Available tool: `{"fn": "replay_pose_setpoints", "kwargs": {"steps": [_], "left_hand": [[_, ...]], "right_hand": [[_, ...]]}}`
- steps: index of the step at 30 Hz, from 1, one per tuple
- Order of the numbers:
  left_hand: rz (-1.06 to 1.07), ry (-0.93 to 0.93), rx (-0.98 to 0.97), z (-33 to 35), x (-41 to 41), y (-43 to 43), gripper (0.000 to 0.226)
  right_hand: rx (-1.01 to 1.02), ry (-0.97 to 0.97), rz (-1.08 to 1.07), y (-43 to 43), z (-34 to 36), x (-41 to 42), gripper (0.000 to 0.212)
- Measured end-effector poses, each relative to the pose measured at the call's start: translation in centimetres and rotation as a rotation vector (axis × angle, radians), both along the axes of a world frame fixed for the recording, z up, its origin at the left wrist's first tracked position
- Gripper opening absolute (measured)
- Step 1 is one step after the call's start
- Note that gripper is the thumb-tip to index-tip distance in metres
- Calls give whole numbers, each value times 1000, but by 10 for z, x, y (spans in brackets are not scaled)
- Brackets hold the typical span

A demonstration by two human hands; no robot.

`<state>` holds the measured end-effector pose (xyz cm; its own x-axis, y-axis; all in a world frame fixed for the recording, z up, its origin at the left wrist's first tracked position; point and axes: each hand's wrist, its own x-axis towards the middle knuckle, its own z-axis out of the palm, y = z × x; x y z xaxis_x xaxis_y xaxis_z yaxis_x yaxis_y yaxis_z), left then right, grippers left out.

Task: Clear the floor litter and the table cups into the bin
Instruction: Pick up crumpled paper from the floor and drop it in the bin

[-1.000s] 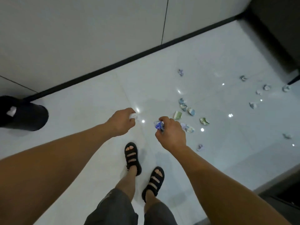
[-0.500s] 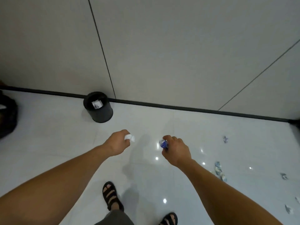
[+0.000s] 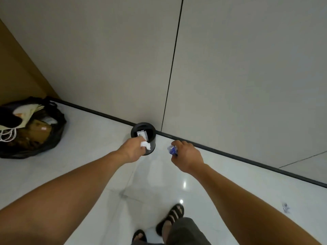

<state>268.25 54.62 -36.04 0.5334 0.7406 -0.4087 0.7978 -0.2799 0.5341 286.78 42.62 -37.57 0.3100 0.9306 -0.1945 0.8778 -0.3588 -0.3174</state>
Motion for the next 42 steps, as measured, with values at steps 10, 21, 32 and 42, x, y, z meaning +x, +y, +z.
{"fn": "replay_pose_setpoints", "kwargs": {"steps": [10, 21, 32, 42], "left_hand": [[91, 63, -1, -4, 31, 133, 28], [106, 51, -133, -66, 61, 284, 33], [-78, 185, -272, -242, 92, 402, 32], [-97, 276, -270, -455, 109, 416, 64]], "right_hand": [[-15, 67, 140, 174, -15, 45, 39], [-158, 164, 42, 300, -66, 71, 44], [-299, 263, -328, 405, -232, 45, 45], [-320, 393, -510, 440, -452, 55, 68]]}}
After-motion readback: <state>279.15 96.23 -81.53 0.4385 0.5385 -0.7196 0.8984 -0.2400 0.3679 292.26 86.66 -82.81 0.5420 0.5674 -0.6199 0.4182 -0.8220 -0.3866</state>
